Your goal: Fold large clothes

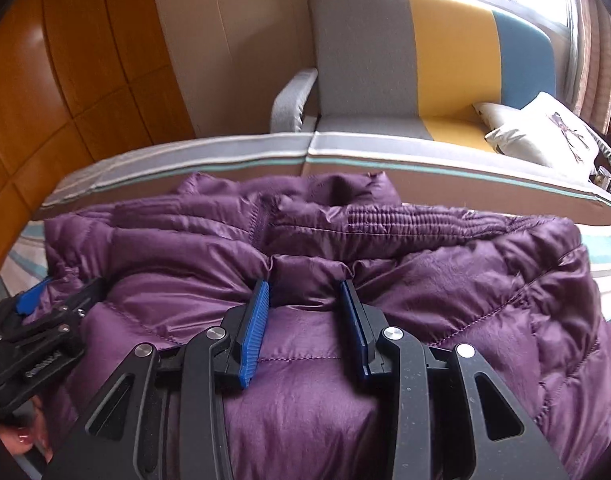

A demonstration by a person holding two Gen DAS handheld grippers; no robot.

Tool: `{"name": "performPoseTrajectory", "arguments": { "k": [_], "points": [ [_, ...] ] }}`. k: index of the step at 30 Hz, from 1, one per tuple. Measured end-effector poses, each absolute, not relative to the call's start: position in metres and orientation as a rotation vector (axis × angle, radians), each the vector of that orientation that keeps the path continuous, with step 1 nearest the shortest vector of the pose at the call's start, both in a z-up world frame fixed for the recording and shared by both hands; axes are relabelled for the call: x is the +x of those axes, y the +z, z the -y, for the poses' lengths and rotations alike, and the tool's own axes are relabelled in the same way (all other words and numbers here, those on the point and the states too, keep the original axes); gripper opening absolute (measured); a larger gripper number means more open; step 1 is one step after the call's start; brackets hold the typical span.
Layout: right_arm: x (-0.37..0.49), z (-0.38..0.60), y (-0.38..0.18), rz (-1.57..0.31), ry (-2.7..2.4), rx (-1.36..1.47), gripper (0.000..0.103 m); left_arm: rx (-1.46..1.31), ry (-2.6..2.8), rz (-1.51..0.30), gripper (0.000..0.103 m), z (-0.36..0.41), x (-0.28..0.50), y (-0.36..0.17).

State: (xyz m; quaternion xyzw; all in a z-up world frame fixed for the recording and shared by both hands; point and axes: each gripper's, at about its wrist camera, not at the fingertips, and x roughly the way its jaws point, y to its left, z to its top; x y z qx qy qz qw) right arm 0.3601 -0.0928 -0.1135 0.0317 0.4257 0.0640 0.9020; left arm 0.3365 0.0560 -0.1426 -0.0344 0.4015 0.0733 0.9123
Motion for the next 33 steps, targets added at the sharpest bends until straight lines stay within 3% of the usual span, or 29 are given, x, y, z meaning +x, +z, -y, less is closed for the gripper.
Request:
{"name": "performPoseTrajectory", "arguments": {
  "k": [12, 22, 33],
  "points": [
    [0.354, 0.109, -0.103, -0.852, 0.161, 0.149, 0.036, -0.087, 0.127, -0.835, 0.09, -0.064, 0.321, -0.134],
    [0.281, 0.114, -0.068, -0.781, 0.222, 0.188, 0.036, -0.114, 0.181, -0.794, 0.091, -0.086, 0.268, -0.121],
    [0.214, 0.125, -0.072, -0.789, 0.25, 0.217, 0.036, -0.195, 0.224, -0.785, 0.091, -0.115, 0.214, -0.13]
  ]
}}
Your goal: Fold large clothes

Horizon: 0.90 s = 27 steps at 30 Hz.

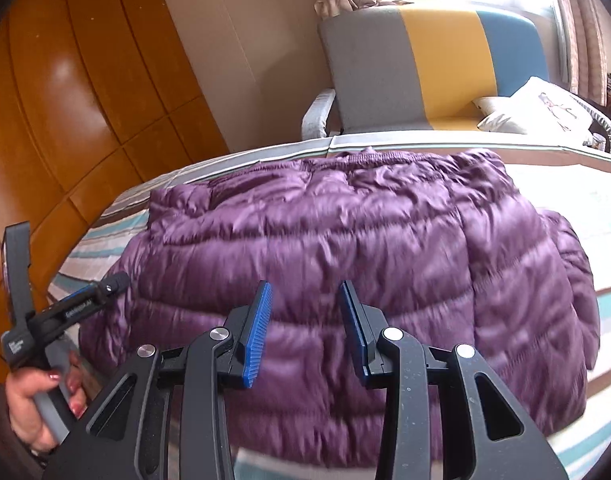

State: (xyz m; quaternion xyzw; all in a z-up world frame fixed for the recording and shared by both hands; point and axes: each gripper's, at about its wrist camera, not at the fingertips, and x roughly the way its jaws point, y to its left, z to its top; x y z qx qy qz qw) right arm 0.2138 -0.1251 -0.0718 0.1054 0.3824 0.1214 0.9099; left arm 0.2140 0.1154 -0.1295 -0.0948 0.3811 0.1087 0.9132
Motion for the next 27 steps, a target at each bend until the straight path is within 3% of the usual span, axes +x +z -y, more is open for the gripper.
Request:
{"name": "performPoseTrajectory", "arguments": {
  "k": [1, 3, 6, 7, 12, 22, 27],
  "points": [
    [0.208, 0.125, -0.072, -0.786, 0.254, 0.211, 0.036, -0.208, 0.231, -0.777, 0.091, -0.119, 0.209, -0.13],
    [0.198, 0.126, -0.073, -0.783, 0.248, 0.193, 0.025, -0.266, 0.229, -0.769, 0.091, -0.129, 0.196, -0.134],
    [0.189, 0.13, -0.079, -0.785, 0.241, 0.202, 0.022, -0.347, 0.187, -0.782, 0.09, -0.136, 0.185, -0.144],
    [0.188, 0.132, -0.08, -0.784, 0.244, 0.207, 0.016, -0.359, 0.17, -0.794, 0.09, -0.136, 0.183, -0.148],
    [0.188, 0.129, -0.087, -0.796, 0.251, 0.19, 0.015, -0.377, 0.116, -0.807, 0.077, -0.128, 0.18, -0.156],
    [0.201, 0.111, -0.119, -0.853, 0.247, 0.057, 0.015, -0.542, 0.049, -0.781, 0.073, -0.129, 0.174, -0.168],
    [0.199, 0.117, -0.121, -0.849, 0.247, 0.105, 0.015, -0.64, 0.056, -0.769, 0.063, -0.135, 0.177, -0.172]
  ]
}}
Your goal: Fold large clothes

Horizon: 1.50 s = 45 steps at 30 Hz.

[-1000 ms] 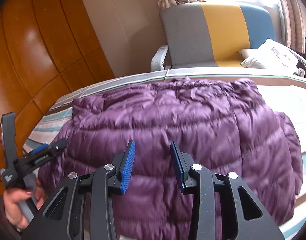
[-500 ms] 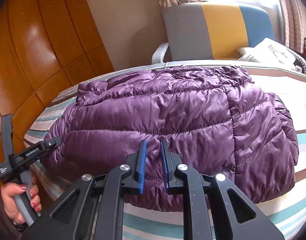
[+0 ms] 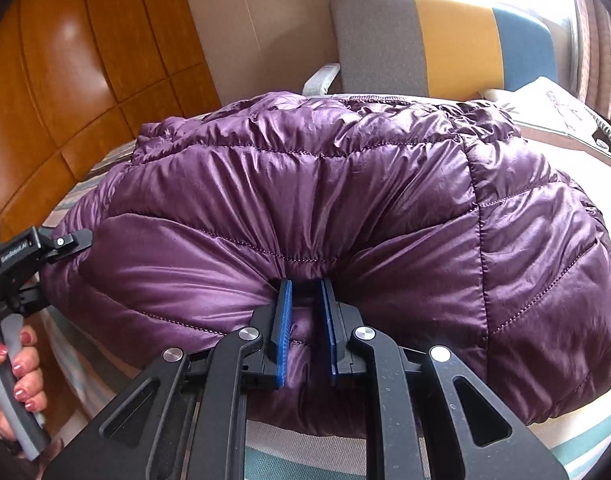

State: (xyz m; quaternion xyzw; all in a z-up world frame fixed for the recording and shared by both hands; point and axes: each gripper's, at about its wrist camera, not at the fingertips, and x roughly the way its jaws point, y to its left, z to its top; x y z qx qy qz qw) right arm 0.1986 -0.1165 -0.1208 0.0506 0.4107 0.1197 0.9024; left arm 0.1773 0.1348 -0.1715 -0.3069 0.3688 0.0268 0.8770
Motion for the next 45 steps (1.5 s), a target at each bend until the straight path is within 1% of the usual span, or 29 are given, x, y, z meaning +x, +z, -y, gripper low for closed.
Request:
{"name": "performPoseTrajectory", "arguments": {
  "k": [2, 6, 7, 8, 11, 13, 15, 17, 24, 30, 33, 37, 39, 42, 45],
  "points": [
    [0.198, 0.118, -0.121, -0.847, 0.246, 0.108, 0.015, -0.684, 0.049, -0.763, 0.062, -0.138, 0.179, -0.174],
    [0.197, 0.122, -0.12, -0.849, 0.245, 0.12, 0.015, -0.819, 0.019, -0.745, 0.052, -0.151, 0.178, -0.182],
    [0.197, 0.122, -0.12, -0.849, 0.244, 0.119, 0.015, -0.827, 0.02, -0.747, 0.051, -0.151, 0.179, -0.183],
    [0.197, 0.123, -0.12, -0.849, 0.244, 0.13, 0.015, -0.796, 0.027, -0.755, 0.049, -0.147, 0.181, -0.182],
    [0.196, 0.127, -0.119, -0.855, 0.247, 0.164, 0.015, -0.781, 0.043, -0.78, 0.036, -0.14, 0.189, -0.179],
    [0.197, 0.128, -0.118, -0.862, 0.249, 0.16, 0.015, -0.77, 0.065, -0.782, 0.032, -0.136, 0.192, -0.176],
    [0.196, 0.128, -0.118, -0.866, 0.246, 0.16, 0.015, -0.718, 0.097, -0.766, 0.026, -0.126, 0.19, -0.166],
    [0.195, 0.129, -0.118, -0.865, 0.244, 0.164, 0.015, -0.614, 0.107, -0.72, 0.023, -0.114, 0.185, -0.15],
    [0.198, 0.129, -0.118, -0.883, 0.24, 0.198, 0.015, -0.446, 0.079, -0.592, 0.02, -0.085, 0.178, -0.099],
    [0.2, 0.132, -0.119, -0.886, 0.243, 0.202, 0.015, -0.327, -0.016, -0.493, 0.019, -0.049, 0.177, -0.051],
    [0.2, 0.134, -0.116, -0.888, 0.247, 0.205, 0.015, -0.263, -0.067, -0.466, 0.019, -0.026, 0.178, -0.036],
    [0.19, 0.152, -0.099, -0.814, 0.269, 0.26, 0.015, -0.2, -0.093, -0.442, 0.019, -0.004, 0.182, -0.024],
    [0.184, 0.162, -0.089, -0.776, 0.224, 0.226, 0.015, -0.183, -0.096, -0.437, 0.019, 0.0, 0.182, -0.023],
    [0.181, 0.177, -0.082, -0.766, 0.131, 0.154, 0.015, -0.151, -0.103, -0.432, 0.019, 0.012, 0.182, -0.021],
    [0.18, 0.199, -0.081, -0.756, 0.061, 0.175, 0.015, -0.135, -0.119, -0.43, 0.019, 0.024, 0.18, -0.019]
  ]
}}
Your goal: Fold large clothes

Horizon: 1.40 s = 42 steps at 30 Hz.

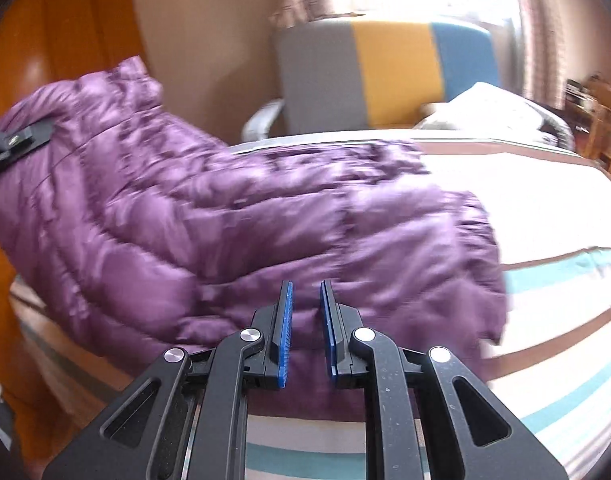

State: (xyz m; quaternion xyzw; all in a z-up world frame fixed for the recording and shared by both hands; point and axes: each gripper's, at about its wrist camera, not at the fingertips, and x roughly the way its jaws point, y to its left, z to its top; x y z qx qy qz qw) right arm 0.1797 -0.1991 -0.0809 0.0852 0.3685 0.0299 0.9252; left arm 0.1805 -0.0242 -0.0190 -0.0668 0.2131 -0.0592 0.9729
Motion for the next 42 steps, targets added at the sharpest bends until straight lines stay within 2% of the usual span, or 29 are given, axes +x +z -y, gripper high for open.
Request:
{"name": "performPoseTrajectory", "arguments": {
  "k": [22, 36, 42],
  "points": [
    [0.158, 0.281, -0.08, -0.729, -0.199, 0.28, 0.015, 0.023, -0.338, -0.454, 0.019, 0.147, 0.189, -0.019],
    [0.146, 0.32, -0.085, -0.725, -0.306, 0.331, 0.015, 0.103, -0.509, -0.625, 0.019, 0.234, 0.197, -0.084],
    [0.142, 0.326, -0.087, -0.728, -0.315, 0.354, 0.015, 0.211, -0.533, -0.608, 0.02, 0.255, 0.193, -0.104]
  ]
}}
